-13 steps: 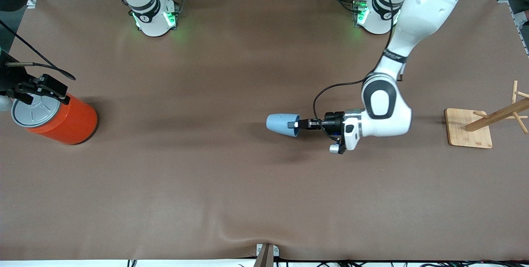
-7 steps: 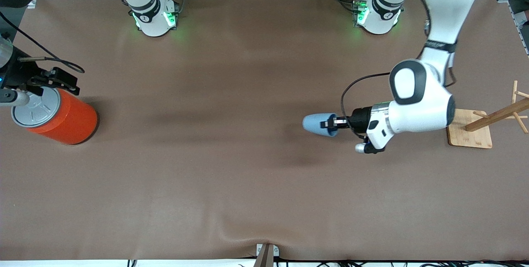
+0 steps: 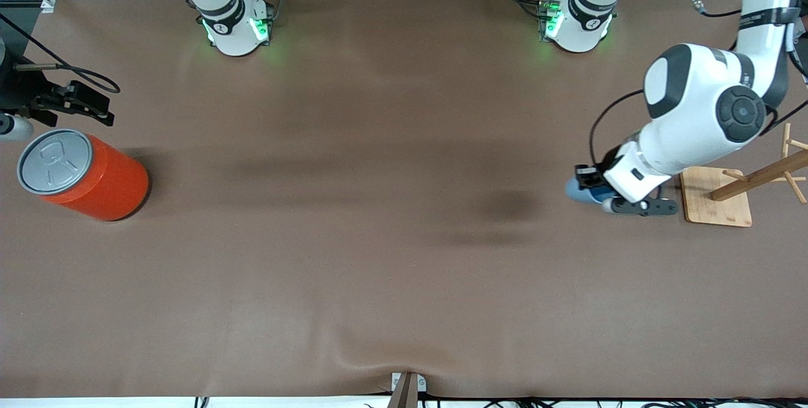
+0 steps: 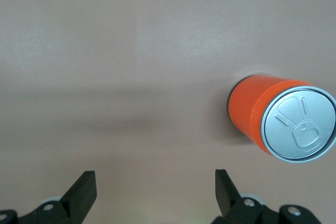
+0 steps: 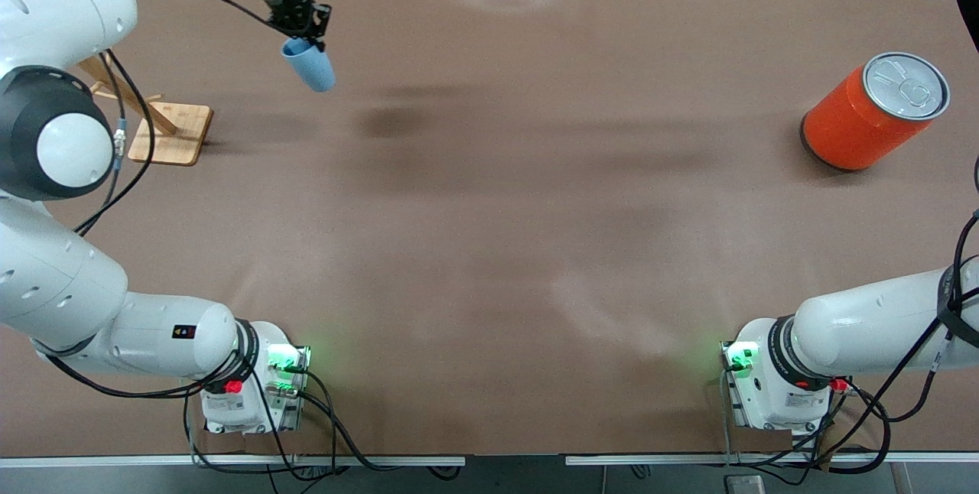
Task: Flip cup
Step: 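Rotate the cup upright with the left gripper and lower it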
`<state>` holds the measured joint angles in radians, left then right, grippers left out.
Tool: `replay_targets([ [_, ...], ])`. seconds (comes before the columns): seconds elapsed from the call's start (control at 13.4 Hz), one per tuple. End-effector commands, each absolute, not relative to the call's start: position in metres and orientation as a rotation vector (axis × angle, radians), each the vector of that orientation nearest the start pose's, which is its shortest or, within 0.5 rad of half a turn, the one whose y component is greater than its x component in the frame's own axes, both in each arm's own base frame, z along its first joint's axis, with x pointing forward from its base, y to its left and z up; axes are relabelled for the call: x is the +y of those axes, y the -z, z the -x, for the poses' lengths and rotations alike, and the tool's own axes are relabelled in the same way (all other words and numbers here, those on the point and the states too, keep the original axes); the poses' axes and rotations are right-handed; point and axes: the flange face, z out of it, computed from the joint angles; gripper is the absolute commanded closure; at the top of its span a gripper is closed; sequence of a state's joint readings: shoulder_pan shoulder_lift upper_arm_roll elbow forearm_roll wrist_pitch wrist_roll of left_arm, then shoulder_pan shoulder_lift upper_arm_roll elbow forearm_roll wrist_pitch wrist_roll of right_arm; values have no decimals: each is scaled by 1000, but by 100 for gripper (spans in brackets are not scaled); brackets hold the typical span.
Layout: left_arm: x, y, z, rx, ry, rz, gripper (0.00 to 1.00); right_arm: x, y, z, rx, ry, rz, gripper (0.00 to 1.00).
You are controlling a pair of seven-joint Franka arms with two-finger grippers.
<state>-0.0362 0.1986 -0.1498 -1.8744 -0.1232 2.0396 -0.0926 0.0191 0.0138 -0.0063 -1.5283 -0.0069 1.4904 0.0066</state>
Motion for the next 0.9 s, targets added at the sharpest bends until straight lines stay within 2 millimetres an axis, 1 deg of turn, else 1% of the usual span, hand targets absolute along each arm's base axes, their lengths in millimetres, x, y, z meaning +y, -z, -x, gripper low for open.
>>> replay_targets([
  [0.0, -91, -393, -574, 114, -35, 3196, 100, 11, -637, -549, -31, -41, 3148, 0],
  [0.07, -84, -376, -569, 99, -3, 3188, 100, 13, -637, -551, -36, -15, 3148, 0],
  [0.15, -87, -356, -561, 80, 59, 3189, 100, 14, -637, -553, -38, 0, 3148, 0],
  [0.22, -94, -344, -555, 71, 114, 3192, 100, 13, -639, -554, -36, 12, 3147, 0],
  [0.3, -108, -335, -551, 42, 123, 3192, 100, 12, -641, -556, -34, 41, 3145, 0],
  [0.37, -124, -331, -546, -16, 113, 3178, 100, 12, -640, -560, -34, 65, 3145, 0],
  [0.45, -151, -320, -532, -64, 88, 3153, 100, 13, -641, -560, -34, 72, 3143, 0],
  [0.52, -172, -316, -523, -69, 98, 3113, 100, 11, -640, -558, -29, 53, 3142, 0],
  [0.6, -173, -312, -523, -61, 115, 3073, 100, 10, -639, -554, -26, 17, 3143, 0],
  [0.67, -166, -303, -525, -33, 106, 3048, 100, 12, -638, -551, -31, -19, 3143, 0],
  [0.75, -150, -301, -531, -60, 118, 3043, 100, 13, -637, -551, -24, -29, 3143, 0],
  [0.82, -149, -297, -533, -57, 131, 3047, 100, 13, -637, -550, -15, -38, 3142, 0],
])
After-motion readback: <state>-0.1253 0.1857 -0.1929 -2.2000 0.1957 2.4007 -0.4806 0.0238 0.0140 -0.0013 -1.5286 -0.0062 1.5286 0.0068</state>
